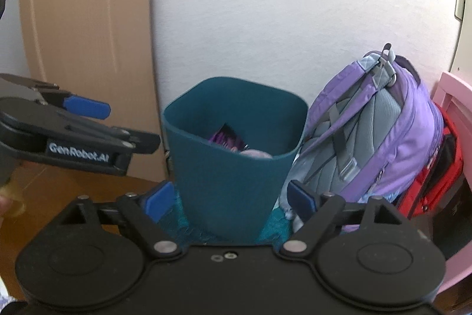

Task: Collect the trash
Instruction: 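Withdraw both tools and lower them toward the remaining trash, then close left tool on yellow milk carton while right tool grasps white tissue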

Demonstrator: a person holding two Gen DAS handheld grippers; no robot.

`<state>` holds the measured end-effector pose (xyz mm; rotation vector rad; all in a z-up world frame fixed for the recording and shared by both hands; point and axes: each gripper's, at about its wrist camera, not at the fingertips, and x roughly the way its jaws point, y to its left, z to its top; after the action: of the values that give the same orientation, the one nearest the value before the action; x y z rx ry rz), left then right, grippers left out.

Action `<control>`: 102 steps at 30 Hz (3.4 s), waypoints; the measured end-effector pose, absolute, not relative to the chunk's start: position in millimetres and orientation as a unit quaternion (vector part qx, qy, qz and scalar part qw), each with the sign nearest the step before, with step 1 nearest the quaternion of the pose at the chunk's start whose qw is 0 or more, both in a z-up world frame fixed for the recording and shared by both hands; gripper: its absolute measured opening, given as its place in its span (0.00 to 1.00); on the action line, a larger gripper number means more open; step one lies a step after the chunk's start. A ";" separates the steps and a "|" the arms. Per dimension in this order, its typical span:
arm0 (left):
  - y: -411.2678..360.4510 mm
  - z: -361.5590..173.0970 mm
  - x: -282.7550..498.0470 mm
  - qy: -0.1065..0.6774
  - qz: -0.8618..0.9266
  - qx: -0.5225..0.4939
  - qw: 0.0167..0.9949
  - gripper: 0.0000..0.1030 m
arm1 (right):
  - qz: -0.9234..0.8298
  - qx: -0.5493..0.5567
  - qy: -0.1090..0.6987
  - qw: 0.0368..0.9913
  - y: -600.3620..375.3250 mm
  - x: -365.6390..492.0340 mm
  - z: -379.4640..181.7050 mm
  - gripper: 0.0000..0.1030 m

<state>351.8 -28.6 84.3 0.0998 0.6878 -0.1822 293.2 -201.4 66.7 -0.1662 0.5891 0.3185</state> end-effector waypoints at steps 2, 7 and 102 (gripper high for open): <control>-28.0 82.6 337.9 0.337 -0.091 0.051 0.936 0.77 | 0.162 -0.081 0.289 0.940 -200.7 278.1 63.6 0.85; -28.0 69.6 304.8 0.347 -0.090 0.063 0.931 0.77 | 0.174 -0.072 0.297 0.936 -200.8 255.1 49.1 0.89; -37.3 -577.7 305.0 0.714 -0.250 0.208 0.620 0.43 | 0.024 0.021 0.761 0.648 -193.5 336.5 -580.5 0.30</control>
<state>305.0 -37.3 -577.7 0.4771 1.6415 -0.5756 336.5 -193.5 -580.5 0.0484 1.7305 0.0538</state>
